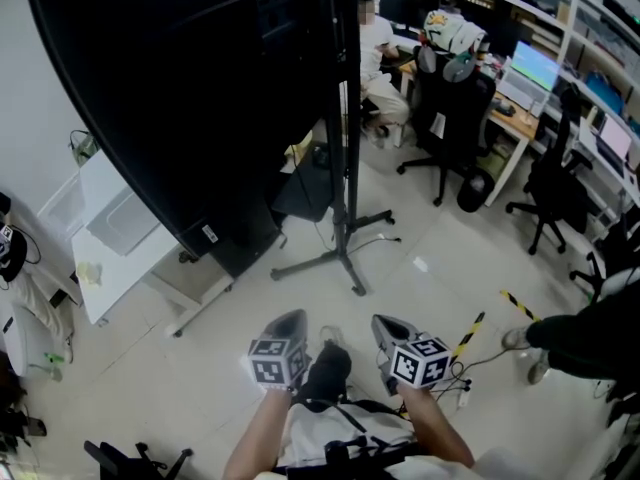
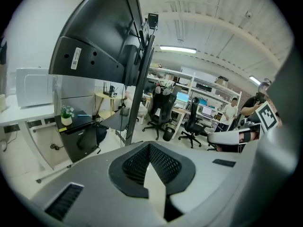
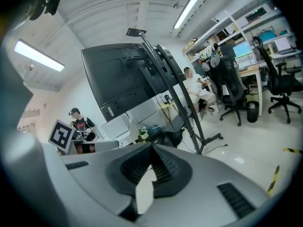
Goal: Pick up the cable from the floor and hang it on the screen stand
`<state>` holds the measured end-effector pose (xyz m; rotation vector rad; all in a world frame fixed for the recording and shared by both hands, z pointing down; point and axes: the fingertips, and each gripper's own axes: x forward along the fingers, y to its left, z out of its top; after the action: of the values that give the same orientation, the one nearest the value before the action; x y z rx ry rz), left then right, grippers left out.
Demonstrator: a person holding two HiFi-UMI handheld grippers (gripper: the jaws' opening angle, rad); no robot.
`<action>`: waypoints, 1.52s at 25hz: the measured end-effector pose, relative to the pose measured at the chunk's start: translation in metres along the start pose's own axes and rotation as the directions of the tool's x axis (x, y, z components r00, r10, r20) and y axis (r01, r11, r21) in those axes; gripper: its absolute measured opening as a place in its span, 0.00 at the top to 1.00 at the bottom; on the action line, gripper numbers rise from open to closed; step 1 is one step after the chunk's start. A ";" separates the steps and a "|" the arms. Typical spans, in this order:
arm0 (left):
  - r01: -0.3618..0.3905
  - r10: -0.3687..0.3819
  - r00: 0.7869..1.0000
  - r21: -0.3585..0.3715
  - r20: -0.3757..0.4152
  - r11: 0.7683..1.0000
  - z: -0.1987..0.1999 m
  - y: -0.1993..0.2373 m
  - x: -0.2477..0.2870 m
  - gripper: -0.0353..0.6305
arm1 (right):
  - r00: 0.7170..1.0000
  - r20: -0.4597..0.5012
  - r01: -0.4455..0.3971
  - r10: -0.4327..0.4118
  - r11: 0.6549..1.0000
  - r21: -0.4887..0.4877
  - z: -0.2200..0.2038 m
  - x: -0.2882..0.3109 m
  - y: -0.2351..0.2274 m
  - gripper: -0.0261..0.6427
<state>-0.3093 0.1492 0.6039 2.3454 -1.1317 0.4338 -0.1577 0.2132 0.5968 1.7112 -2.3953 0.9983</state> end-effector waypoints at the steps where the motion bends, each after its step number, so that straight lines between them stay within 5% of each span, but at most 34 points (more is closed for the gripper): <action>1: -0.001 0.001 1.000 -0.001 -0.001 1.000 0.001 0.001 0.006 0.95 | 1.000 -0.001 0.000 0.000 1.000 -0.003 0.002 0.003 -0.004 0.95; 20: -0.049 0.052 0.990 0.021 -0.130 0.999 0.038 0.060 0.215 0.95 | 0.998 -0.067 0.016 -0.017 1.000 -0.020 0.090 0.114 -0.109 0.95; 31: -0.169 0.173 0.963 0.037 -0.209 0.985 0.040 0.125 0.324 0.94 | 0.992 -0.120 -0.043 0.034 0.997 -0.070 0.150 0.200 -0.143 0.95; 33: -0.201 0.206 0.950 0.048 -0.233 0.978 0.032 0.141 0.342 0.84 | 0.991 -0.129 -0.051 0.042 0.997 -0.066 0.153 0.214 -0.147 0.95; 38: -0.240 0.243 0.934 0.044 -0.263 0.970 0.021 0.173 0.387 0.77 | 0.986 -0.160 -0.063 0.053 0.996 -0.061 0.152 0.244 -0.157 0.95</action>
<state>-0.2115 -0.2004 0.8236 2.0833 -1.2897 0.8192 -0.0695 -0.0987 0.6438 1.4895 -2.3617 1.0088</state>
